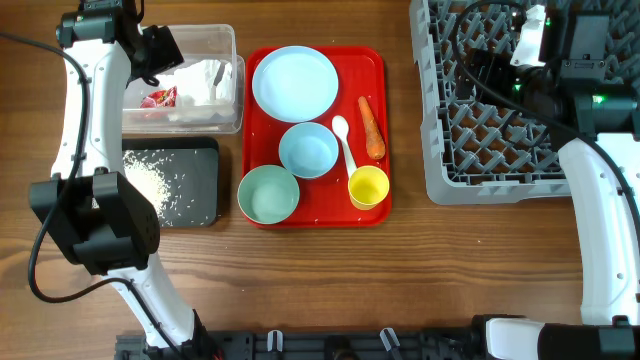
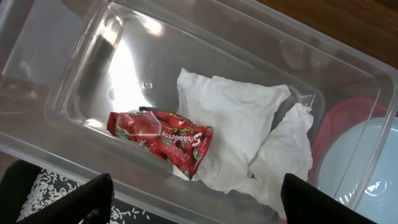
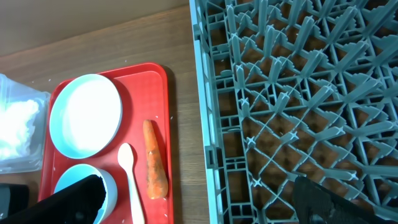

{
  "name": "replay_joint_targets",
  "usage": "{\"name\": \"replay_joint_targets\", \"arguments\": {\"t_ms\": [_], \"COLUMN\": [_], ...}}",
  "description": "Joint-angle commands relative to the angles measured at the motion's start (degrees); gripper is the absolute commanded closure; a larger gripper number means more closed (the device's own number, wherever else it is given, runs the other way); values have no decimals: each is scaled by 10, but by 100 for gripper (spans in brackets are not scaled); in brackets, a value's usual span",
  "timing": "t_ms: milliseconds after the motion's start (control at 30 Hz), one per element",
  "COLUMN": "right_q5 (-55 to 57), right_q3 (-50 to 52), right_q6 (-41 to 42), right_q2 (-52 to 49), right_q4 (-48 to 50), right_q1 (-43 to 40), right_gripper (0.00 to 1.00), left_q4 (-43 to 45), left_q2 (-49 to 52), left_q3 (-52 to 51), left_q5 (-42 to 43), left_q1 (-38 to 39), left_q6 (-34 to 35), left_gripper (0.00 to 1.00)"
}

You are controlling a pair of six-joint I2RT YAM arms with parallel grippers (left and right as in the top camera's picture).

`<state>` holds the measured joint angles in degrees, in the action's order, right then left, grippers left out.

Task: Sort waste into correct bins and load items into the dishwasher rack
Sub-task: 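Carry the wrapper to the clear bin and release it, then move the left gripper back over the light blue bowl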

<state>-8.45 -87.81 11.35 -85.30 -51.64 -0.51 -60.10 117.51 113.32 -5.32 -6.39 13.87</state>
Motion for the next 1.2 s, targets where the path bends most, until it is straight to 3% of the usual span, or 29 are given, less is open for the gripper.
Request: {"name": "replay_joint_targets", "arguments": {"t_ms": [0, 100, 200, 733, 1167], "right_q5": [10, 10, 8, -10, -9], "right_q3": [-8, -8, -8, -8, -8], "right_q6": [9, 8, 9, 8, 7], "right_q2": [-8, -8, -8, -10, -15], "right_q4": [3, 6, 9, 27, 37], "right_q1": [3, 3, 3, 3, 3], "right_gripper": [0, 0, 0, 0, 0], "left_q4": [5, 16, 30, -27, -23], "left_q2": [-5, -26, -54, -72, -66], "left_q3": [0, 0, 0, 0, -1], "left_q5": [23, 41, 55, 83, 107], "left_q1": [0, 12, 40, 254, 272], "left_q6": [-1, -3, -47, -47, -46], "left_gripper": [12, 12, 12, 2, 1]}}
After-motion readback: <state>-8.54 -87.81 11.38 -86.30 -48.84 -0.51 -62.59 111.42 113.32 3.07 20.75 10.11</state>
